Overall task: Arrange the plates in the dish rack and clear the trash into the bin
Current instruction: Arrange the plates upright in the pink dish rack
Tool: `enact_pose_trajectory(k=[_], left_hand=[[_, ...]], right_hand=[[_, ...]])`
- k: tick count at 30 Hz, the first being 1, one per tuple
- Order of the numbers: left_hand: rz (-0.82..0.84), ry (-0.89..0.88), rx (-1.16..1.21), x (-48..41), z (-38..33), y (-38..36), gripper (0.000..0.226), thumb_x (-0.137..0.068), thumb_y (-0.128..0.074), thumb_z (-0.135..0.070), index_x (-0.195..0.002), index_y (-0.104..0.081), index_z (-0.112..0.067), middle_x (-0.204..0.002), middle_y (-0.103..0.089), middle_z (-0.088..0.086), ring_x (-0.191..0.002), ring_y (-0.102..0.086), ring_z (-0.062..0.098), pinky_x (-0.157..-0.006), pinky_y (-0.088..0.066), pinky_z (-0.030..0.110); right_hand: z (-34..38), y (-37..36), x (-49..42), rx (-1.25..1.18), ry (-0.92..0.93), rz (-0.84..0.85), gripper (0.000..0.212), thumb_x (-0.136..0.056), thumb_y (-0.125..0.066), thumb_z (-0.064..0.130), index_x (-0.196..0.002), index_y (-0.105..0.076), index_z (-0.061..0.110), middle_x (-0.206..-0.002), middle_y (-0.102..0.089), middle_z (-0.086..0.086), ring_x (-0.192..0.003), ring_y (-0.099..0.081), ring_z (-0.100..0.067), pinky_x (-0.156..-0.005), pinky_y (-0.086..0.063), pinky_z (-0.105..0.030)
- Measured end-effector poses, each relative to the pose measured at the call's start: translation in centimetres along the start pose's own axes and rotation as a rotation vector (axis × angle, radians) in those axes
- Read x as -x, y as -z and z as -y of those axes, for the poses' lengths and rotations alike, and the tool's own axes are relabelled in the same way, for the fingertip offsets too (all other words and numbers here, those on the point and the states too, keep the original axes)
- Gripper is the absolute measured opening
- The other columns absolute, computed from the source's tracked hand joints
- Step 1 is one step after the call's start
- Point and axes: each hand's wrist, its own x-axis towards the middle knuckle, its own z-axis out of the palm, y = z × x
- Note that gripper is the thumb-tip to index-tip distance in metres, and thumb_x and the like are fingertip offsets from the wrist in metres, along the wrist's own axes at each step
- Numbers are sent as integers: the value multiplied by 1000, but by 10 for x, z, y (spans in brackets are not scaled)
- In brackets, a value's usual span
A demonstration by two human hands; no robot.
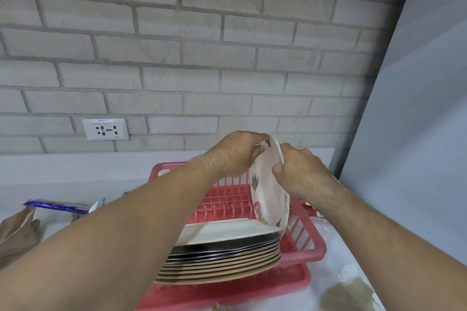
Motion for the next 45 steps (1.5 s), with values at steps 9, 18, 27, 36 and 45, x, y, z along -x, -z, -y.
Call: enact_pose_trajectory(k=[9, 18, 27, 36, 45], left_hand=[[15, 72, -71, 15, 10, 13, 39, -103, -39, -30, -142, -43, -27, -141, -51, 1, -124, -52, 21, -104, -42, 34], [56, 75, -120, 24, 5, 12, 39, -103, -38, -33, -141, -44, -29, -142, -51, -1, -126, -49, 20, -105, -41, 35], [118, 72, -179, 34, -2, 14, 42, -102, -39, -38, -143, -42, -30, -147, -45, -2, -133, -44, 20, -109, -37, 36], [182, 67, -142, 56, -5, 19, 38, -100, -42, -42, -133, -54, -28, -132, -59, -5, -117, -57, 16, -100, -47, 39], [204, 101, -156, 76, -4, 27, 40, -99, -42, -46, -133, -54, -27, -132, -59, -4, -117, -57, 16, -101, -46, 38]], right_hand=[[5, 4, -2, 53, 14, 45, 26, -95, -41, 23, -118, -49, 13, -84, -46, 1, -76, -53, -20, -56, -42, -30], [11, 2, 7, 76, -26, 21, 18, -94, -46, 12, -111, -50, 6, -74, -39, 0, -63, -42, -14, -49, -34, -27], [5, 19, 28, 73, -58, 68, 21, -93, -50, 13, -112, -52, 7, -83, -46, -1, -67, -47, -15, -50, -38, -25], [4, 17, 34, 95, 2, 30, 30, -92, -50, 20, -121, -44, 11, -85, -47, -1, -71, -52, -17, -54, -44, -30], [-1, 24, 35, 137, -41, 3, 40, -93, -52, 30, -126, -40, 11, -92, -47, -3, -80, -53, -25, -62, -45, -32]])
